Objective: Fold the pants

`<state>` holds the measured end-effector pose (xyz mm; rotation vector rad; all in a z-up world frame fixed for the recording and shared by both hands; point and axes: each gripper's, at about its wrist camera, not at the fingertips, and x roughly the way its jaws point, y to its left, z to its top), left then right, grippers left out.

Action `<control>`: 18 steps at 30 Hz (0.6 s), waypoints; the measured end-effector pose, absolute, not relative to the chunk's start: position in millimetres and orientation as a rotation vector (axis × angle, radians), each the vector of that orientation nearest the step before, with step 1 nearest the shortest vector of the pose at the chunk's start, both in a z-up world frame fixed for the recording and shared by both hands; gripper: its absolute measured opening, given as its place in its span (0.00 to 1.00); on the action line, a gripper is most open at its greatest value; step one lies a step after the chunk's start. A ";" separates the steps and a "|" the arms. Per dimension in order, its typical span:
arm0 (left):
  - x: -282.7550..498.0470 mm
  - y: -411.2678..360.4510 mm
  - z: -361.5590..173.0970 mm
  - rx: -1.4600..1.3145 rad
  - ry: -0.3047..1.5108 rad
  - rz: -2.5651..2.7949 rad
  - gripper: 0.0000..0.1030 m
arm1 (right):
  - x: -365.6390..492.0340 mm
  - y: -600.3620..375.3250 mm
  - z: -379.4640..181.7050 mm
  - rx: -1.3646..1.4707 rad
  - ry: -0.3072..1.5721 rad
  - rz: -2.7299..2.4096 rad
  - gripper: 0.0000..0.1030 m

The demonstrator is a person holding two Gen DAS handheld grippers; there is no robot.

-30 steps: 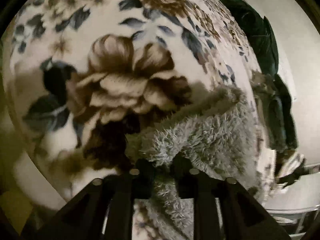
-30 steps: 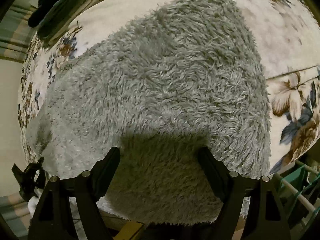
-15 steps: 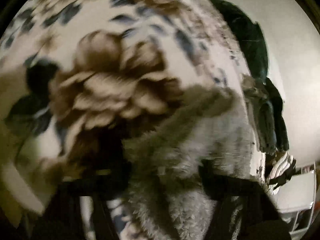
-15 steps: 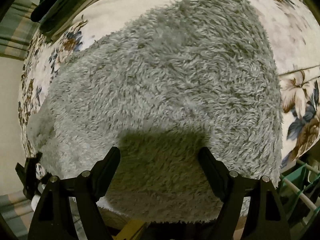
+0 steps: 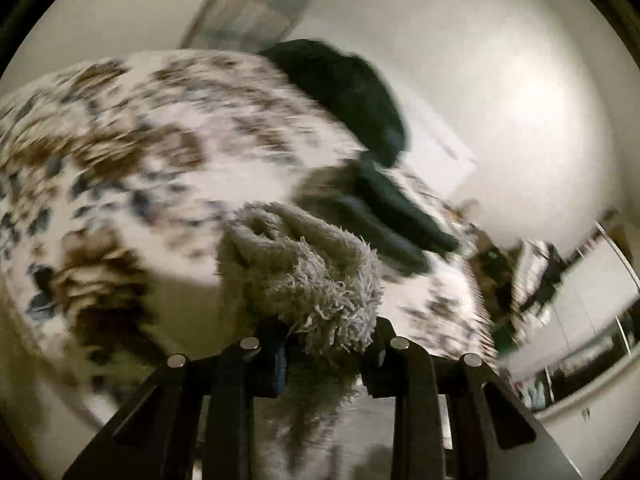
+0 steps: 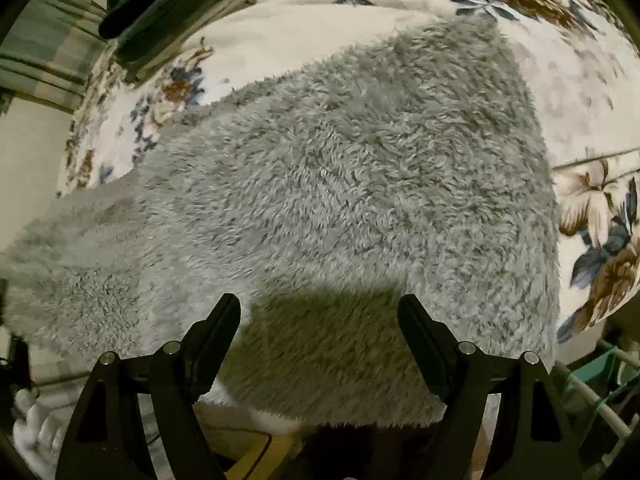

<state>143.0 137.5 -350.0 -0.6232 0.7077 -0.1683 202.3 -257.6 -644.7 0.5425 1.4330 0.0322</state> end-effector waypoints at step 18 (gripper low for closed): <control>149.0 -238.8 -426.0 -0.249 1.105 -0.556 0.25 | 96.0 -464.1 -647.7 0.733 1.401 -0.236 0.81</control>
